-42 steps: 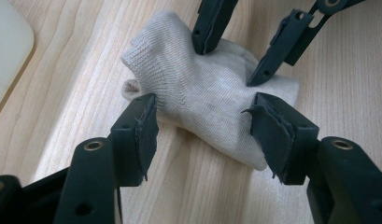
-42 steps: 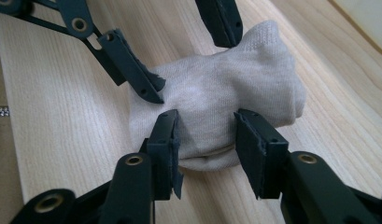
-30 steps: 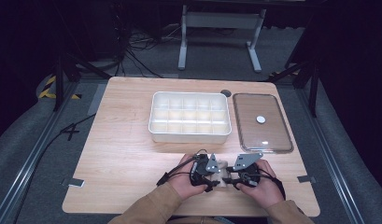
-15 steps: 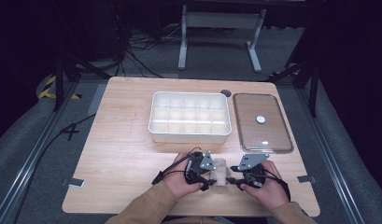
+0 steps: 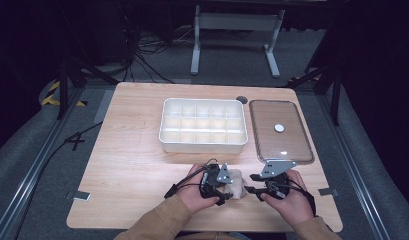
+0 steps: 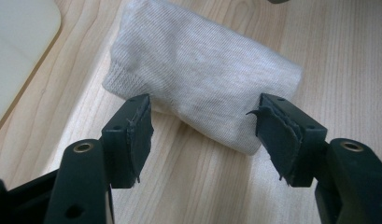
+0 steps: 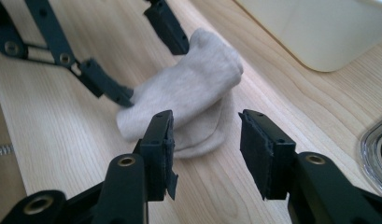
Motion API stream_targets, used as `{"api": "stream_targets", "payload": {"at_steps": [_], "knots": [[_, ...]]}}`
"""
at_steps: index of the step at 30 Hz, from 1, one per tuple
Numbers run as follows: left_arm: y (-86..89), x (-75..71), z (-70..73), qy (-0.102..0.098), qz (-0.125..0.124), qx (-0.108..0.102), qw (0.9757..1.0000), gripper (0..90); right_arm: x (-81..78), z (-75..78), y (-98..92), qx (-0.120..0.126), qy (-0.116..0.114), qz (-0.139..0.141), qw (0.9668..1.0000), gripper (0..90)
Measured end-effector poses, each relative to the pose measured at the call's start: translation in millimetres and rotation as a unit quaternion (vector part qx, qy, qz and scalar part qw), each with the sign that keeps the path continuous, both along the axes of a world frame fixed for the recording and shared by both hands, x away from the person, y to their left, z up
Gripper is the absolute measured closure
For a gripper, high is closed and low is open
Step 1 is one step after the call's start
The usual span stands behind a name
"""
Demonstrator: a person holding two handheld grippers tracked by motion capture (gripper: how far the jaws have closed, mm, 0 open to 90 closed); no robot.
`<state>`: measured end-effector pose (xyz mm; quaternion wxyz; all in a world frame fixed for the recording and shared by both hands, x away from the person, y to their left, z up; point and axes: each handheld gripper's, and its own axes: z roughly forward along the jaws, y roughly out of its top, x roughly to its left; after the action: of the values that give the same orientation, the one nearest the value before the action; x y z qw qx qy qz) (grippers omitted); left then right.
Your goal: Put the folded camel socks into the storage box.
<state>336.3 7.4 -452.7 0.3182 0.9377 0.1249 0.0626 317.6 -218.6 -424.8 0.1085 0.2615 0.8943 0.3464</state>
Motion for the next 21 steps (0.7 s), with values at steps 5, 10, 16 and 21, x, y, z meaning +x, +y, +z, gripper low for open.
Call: {"api": "stream_targets", "payload": {"at_steps": [5, 10, 16, 21], "knots": [[-2.4, -0.4, -1.3, 0.002, -0.003, 0.015, 0.9999, 36.2, 5.5, 6.6, 9.1, 0.02, 0.022, -0.041, 0.9987, 50.3], [-4.3, -1.8, -3.6, 0.0, -0.001, 0.011, 0.9999, 35.9, 11.4, 5.4, 17.3, 0.023, 0.041, -0.07, 0.9964, 45.4], [-6.3, -3.0, -4.7, 0.002, 0.001, 0.01, 0.9999, 36.0, 19.6, -7.2, 23.4, 0.015, 0.058, -0.094, 0.9937, 43.1], [-7.4, -2.4, -5.1, 0.001, -0.003, 0.012, 0.9999, 36.0, 22.4, -11.7, 25.0, 0.008, 0.067, -0.1, 0.9927, 43.0]]}}
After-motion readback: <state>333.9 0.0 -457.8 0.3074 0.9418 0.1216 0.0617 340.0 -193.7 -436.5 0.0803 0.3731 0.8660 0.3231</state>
